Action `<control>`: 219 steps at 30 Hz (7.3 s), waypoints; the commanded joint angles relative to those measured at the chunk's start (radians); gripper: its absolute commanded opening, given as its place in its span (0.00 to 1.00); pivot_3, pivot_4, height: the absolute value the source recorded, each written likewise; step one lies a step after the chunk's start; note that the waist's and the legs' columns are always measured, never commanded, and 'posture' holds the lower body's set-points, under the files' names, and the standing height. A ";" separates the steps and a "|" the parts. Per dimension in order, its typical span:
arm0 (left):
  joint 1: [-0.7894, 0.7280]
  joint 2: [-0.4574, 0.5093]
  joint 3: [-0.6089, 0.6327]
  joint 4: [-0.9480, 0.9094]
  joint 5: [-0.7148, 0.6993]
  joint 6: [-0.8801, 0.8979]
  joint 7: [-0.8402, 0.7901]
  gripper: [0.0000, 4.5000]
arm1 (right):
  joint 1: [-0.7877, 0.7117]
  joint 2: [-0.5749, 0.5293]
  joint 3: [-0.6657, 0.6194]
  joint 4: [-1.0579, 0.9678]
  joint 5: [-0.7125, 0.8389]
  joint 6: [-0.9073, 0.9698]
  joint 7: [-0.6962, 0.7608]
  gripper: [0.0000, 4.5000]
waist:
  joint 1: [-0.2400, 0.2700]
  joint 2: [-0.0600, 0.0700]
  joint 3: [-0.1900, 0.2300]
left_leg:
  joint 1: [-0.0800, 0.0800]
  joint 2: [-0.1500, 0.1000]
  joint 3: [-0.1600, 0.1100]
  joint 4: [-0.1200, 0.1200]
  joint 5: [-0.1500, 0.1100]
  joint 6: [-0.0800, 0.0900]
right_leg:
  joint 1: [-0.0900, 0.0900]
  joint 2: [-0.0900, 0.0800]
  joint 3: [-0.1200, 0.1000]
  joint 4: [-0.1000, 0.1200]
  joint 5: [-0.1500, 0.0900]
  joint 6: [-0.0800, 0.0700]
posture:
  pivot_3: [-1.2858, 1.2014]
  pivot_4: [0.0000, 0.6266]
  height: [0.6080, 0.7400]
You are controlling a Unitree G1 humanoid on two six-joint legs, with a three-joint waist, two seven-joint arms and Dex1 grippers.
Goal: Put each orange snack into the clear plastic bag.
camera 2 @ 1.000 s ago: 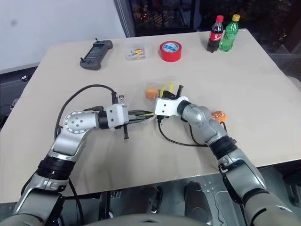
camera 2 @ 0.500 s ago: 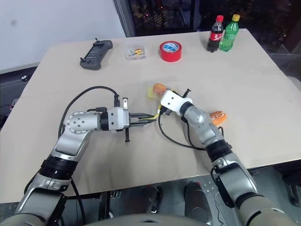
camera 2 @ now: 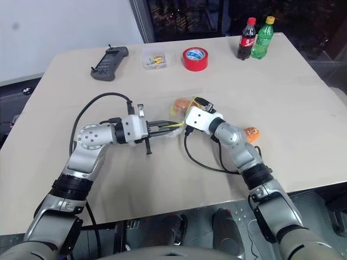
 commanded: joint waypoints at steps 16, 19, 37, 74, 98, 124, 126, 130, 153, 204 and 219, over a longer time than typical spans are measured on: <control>0.131 0.097 0.123 -0.144 -0.120 0.096 -0.001 0.00 | 0.155 -0.250 -0.074 -0.399 0.132 0.209 0.278 0.72 | 0.010 0.000 0.000 | 0.000 0.000 0.001 0.000 0.000 0.000 | 0.000 0.000 0.000 0.000 0.000 0.000 | 0.52 0.24 1.00; 0.138 0.099 0.137 -0.157 -0.151 0.133 0.002 0.00 | 0.129 -0.202 -0.032 -0.362 0.120 0.200 0.268 0.72 | 0.010 0.000 0.000 | 0.000 0.001 0.001 0.000 0.000 0.000 | 0.000 0.000 0.000 0.000 0.000 0.000 | 0.52 0.24 1.00; 0.125 0.111 0.213 -0.215 -0.236 0.292 0.018 0.00 | -0.011 -0.020 -0.017 -0.111 0.102 0.229 0.145 0.23 | 0.025 -0.001 0.000 | 0.000 0.000 0.001 0.000 0.000 0.000 | 0.000 0.000 0.000 -0.001 0.000 0.000 | 0.52 0.24 1.00; 0.126 0.052 0.055 -0.027 0.200 -0.063 0.292 0.00 | 0.258 -0.194 -0.155 -0.701 0.055 0.662 0.163 0.52 | 0.033 -0.001 0.000 | 0.000 0.000 0.002 0.000 0.000 0.000 | 0.000 -0.001 -0.001 0.000 0.001 0.001 | 0.52 0.24 1.00; 0.102 0.039 0.056 0.000 0.107 -0.025 0.242 0.00 | 0.330 0.135 -0.790 -1.095 0.418 1.706 0.098 0.63 | 0.054 -0.001 -0.001 | -0.001 0.000 0.002 0.000 -0.001 0.001 | 0.001 -0.003 -0.001 -0.002 0.001 0.001 | 0.52 0.24 1.00; 0.124 0.033 0.069 -0.051 0.094 0.021 0.261 0.00 | 0.295 -0.066 -0.487 -1.031 0.559 1.509 0.022 0.01 | 0.030 -0.001 -0.002 | 0.000 0.000 0.002 0.000 -0.001 0.001 | 0.001 -0.003 -0.001 -0.001 0.001 0.001 | 0.52 0.24 1.00; 0.126 0.031 0.070 -0.055 0.090 0.030 0.264 0.00 | 0.280 -0.071 -0.516 -1.032 0.602 1.504 0.051 0.01 | 0.031 -0.001 -0.002 | 0.000 0.000 0.002 0.000 -0.001 0.001 | 0.001 -0.003 -0.001 -0.001 0.001 0.001 | 0.52 0.24 1.00; 0.127 0.020 0.073 -0.074 0.073 0.062 0.274 0.00 | 0.247 -0.065 -0.571 -1.015 0.732 1.502 0.144 0.01 | 0.032 -0.001 -0.002 | 0.000 0.000 0.002 0.000 -0.001 0.001 | 0.001 -0.003 -0.001 -0.001 0.001 0.001 | 0.52 0.24 1.00; 0.170 0.023 0.085 -0.201 0.072 0.169 0.278 0.00 | 0.402 -0.291 -0.362 -0.943 0.658 1.315 0.018 0.57 | 0.054 -0.002 -0.002 | -0.001 0.000 0.002 -0.001 -0.001 0.001 | 0.001 -0.004 -0.001 -0.002 0.001 0.001 | 0.52 0.24 1.00; 0.317 0.051 0.078 -0.338 0.064 0.233 0.253 0.00 | 0.095 0.072 -0.188 -0.578 0.695 1.078 -0.006 0.00 | 0.051 -0.002 -0.002 | 0.001 0.000 0.001 -0.001 -0.001 0.001 | 0.002 -0.002 -0.003 -0.003 0.001 0.001 | 0.52 0.24 1.00; 0.362 0.083 0.085 -0.340 0.050 0.214 0.196 0.00 | 0.005 0.144 -0.307 -0.402 0.827 1.118 0.059 0.00 | 0.048 -0.002 -0.001 | 0.000 0.000 0.001 -0.002 -0.001 0.001 | 0.001 -0.002 -0.002 -0.003 0.001 0.001 | 0.52 0.24 1.00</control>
